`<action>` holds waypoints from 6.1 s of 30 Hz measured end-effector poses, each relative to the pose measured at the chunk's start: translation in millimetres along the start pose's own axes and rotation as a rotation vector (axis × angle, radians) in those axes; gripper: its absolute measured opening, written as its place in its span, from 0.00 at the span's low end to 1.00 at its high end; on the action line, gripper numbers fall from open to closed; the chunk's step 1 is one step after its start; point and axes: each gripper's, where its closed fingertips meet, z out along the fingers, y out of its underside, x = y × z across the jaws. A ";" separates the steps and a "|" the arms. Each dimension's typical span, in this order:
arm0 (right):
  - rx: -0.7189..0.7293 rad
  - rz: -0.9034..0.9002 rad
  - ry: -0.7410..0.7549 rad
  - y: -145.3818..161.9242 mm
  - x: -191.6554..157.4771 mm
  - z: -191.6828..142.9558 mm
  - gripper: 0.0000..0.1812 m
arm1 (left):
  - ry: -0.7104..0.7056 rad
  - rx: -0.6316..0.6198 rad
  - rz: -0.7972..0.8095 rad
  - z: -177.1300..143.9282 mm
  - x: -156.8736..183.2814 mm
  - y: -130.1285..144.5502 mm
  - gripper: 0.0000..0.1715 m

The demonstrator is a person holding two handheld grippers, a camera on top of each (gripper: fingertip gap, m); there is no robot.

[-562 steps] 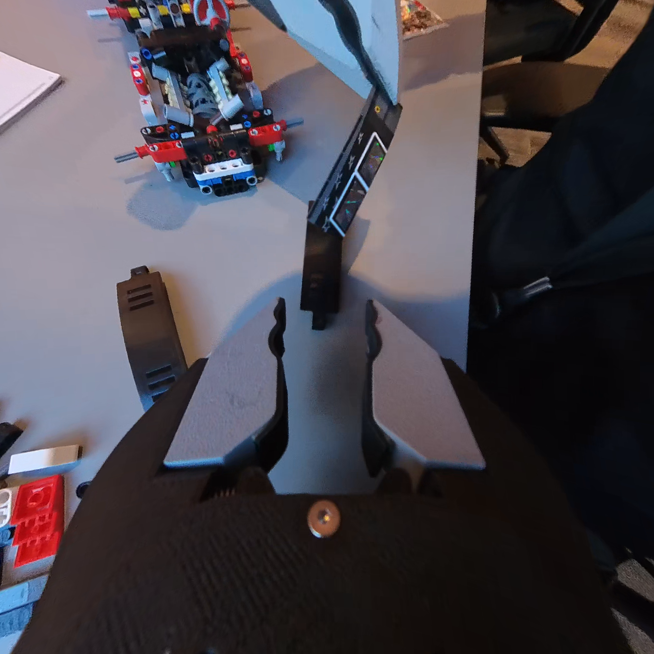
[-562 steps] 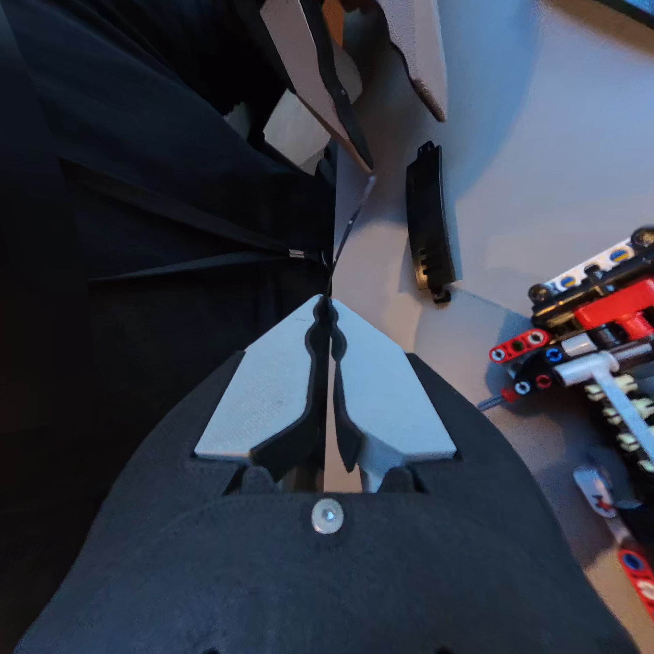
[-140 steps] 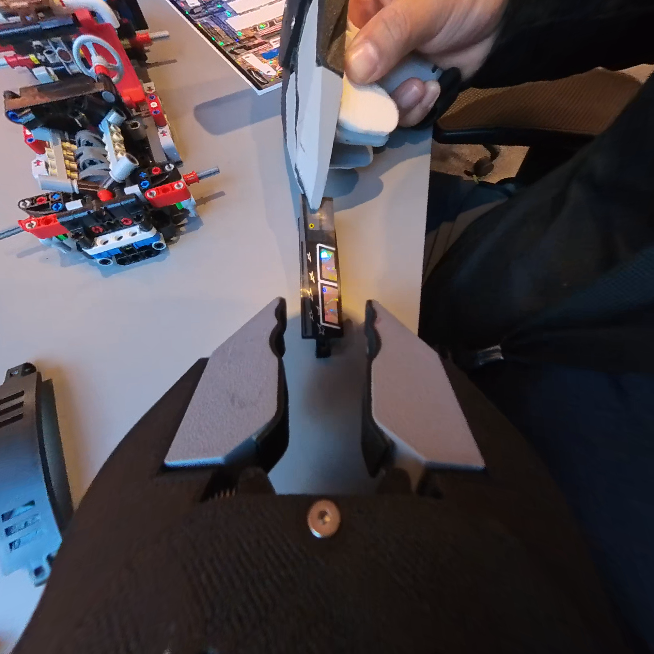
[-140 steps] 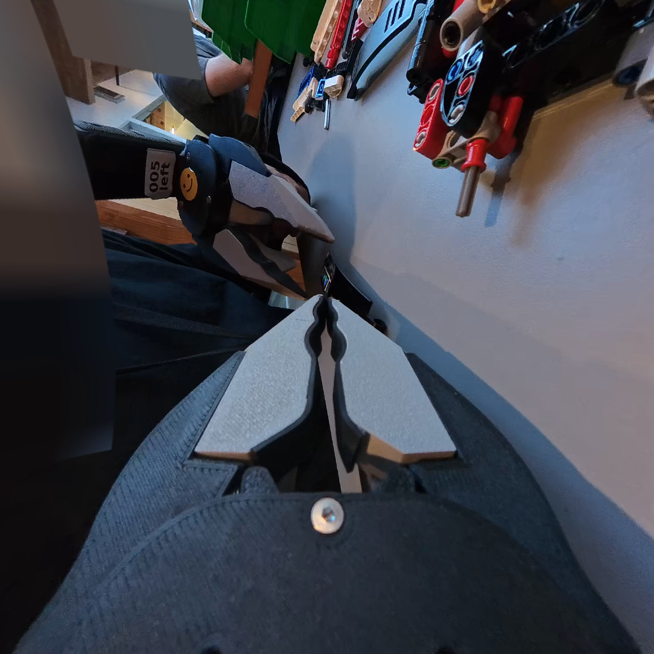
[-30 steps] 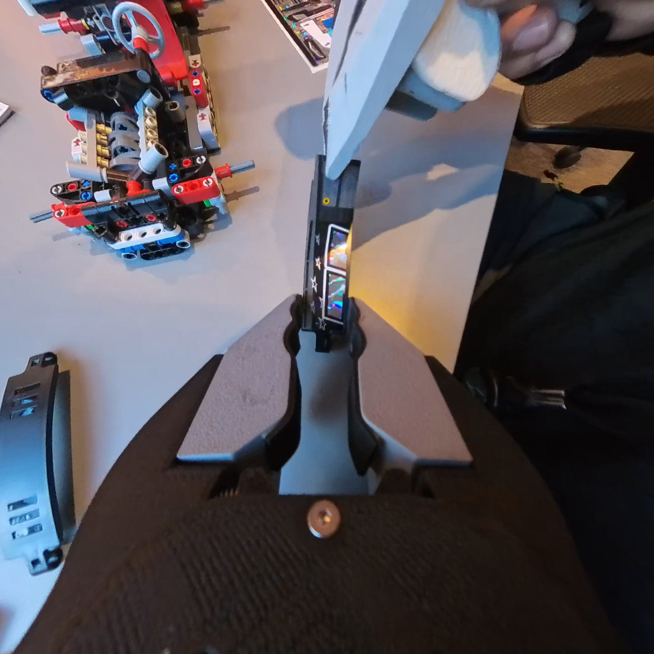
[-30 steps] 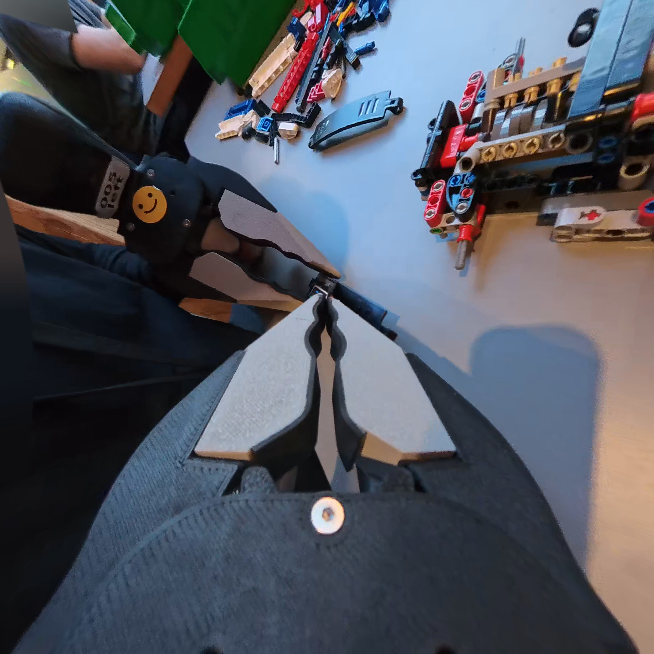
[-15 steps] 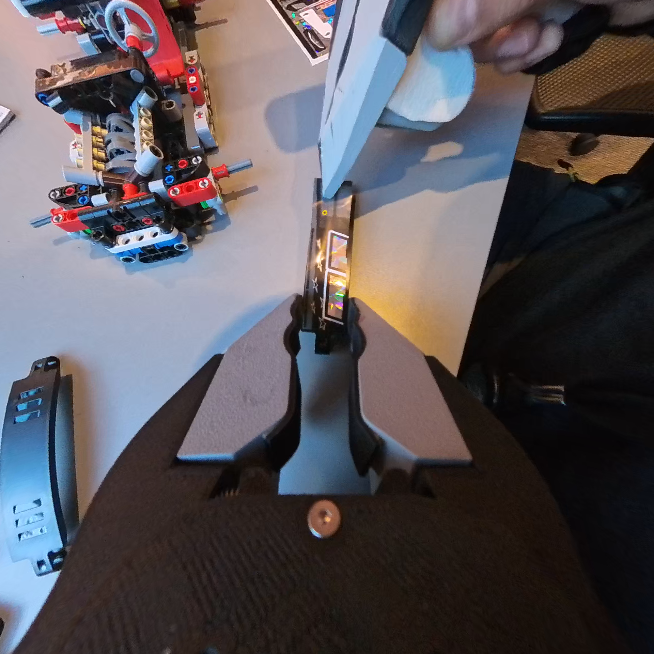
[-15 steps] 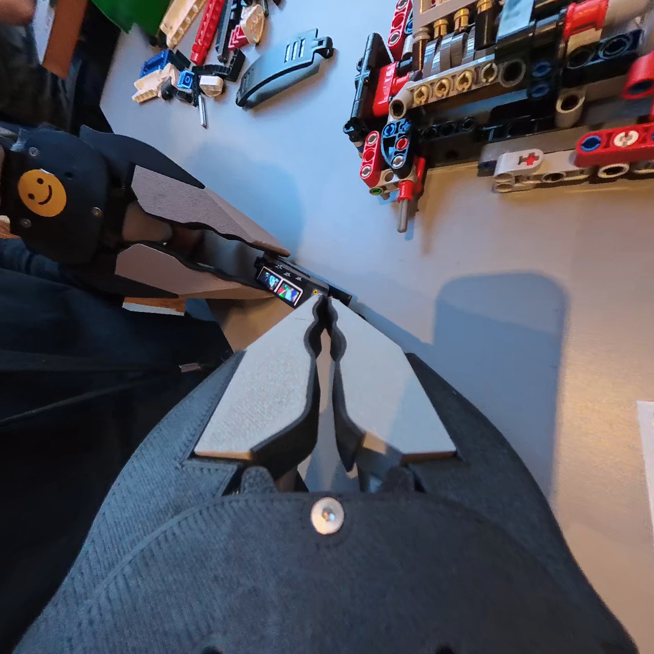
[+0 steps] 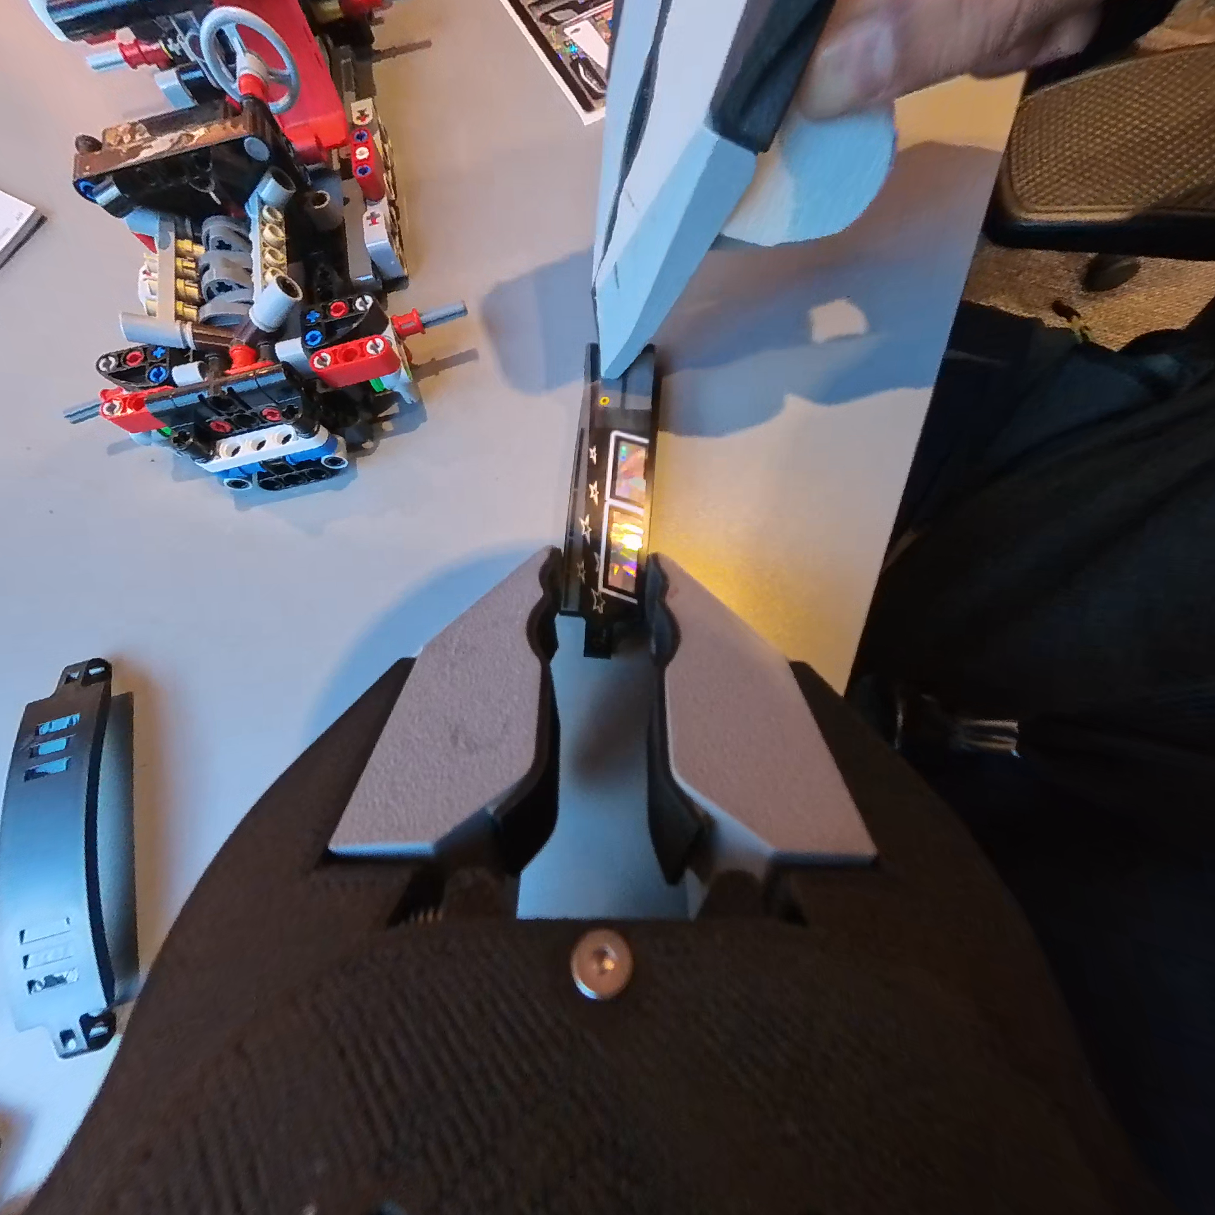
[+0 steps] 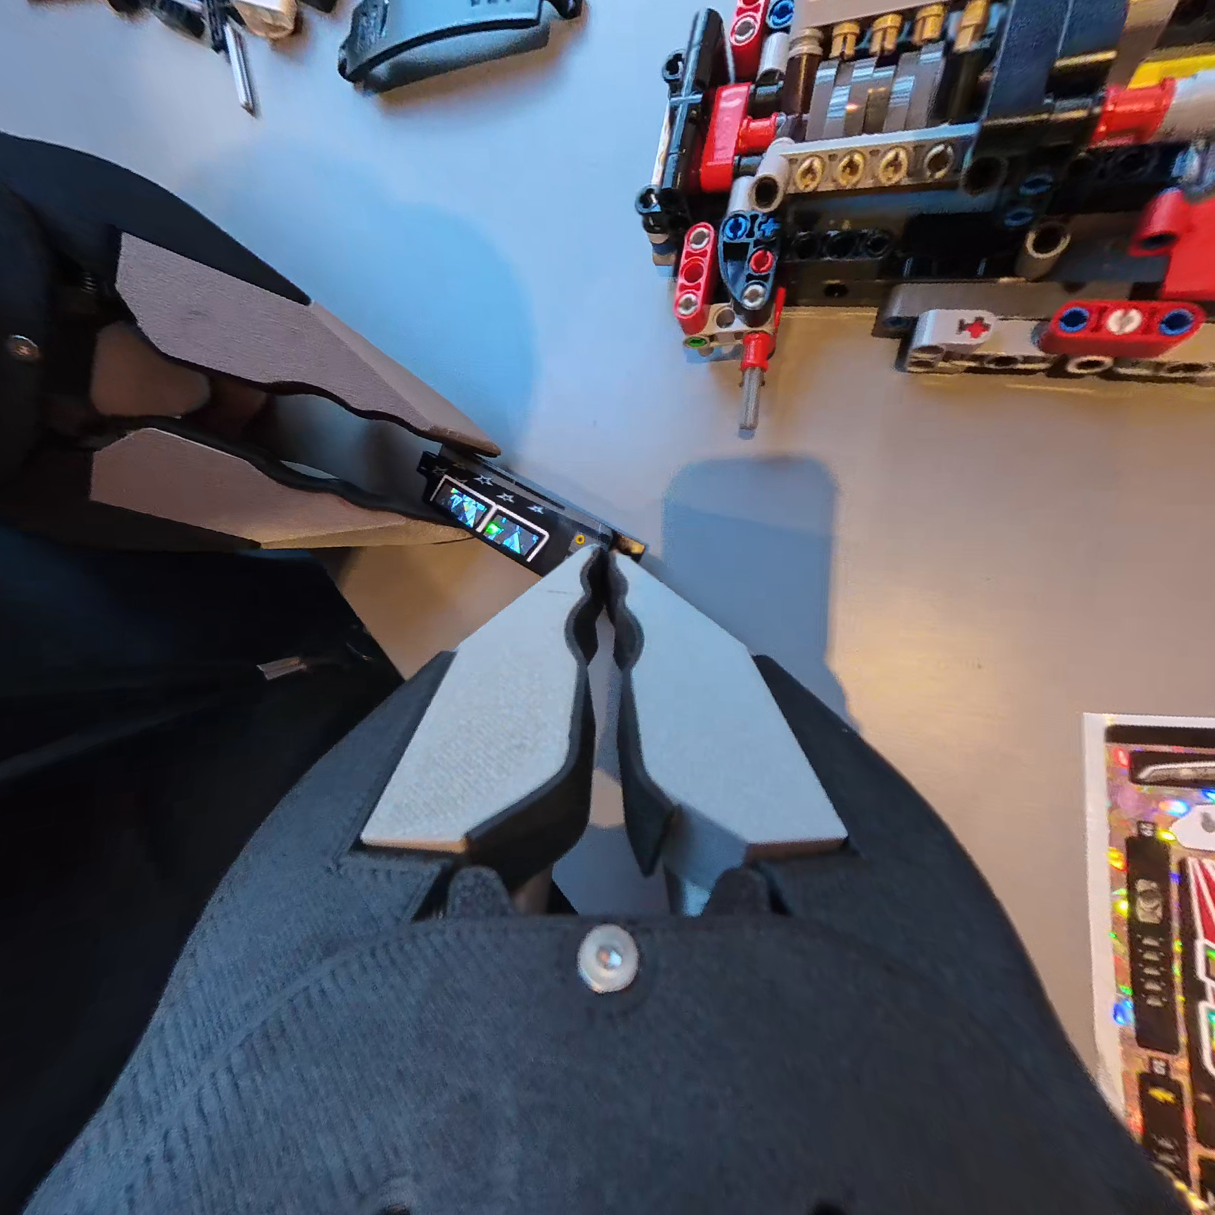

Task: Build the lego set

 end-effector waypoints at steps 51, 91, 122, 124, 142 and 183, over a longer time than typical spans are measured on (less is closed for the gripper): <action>0.351 -0.009 -0.286 -32.6 -42.3 -17.0 0.00 | -0.128 -0.006 0.010 6.4 3.9 -7.9 0.13; 0.441 -0.254 0.065 -41.0 31.8 -41.6 0.19 | 0.059 0.010 -0.024 -28.2 -26.2 26.8 0.16; 0.335 -0.726 -0.257 -57.3 -35.7 7.4 0.26 | 0.077 0.048 0.007 -56.7 -50.4 28.0 0.29; 0.302 -0.760 -0.242 -57.1 -38.3 15.6 0.26 | 0.091 0.026 0.019 -55.3 -50.2 33.3 0.27; 0.145 -0.893 -0.189 -43.7 -41.9 53.7 0.04 | 0.277 -0.009 0.037 -45.3 -37.8 46.0 0.00; 0.114 -0.148 -0.811 -42.0 -63.1 -1.1 0.00 | 0.127 -0.043 0.067 -57.8 -47.1 27.8 0.28</action>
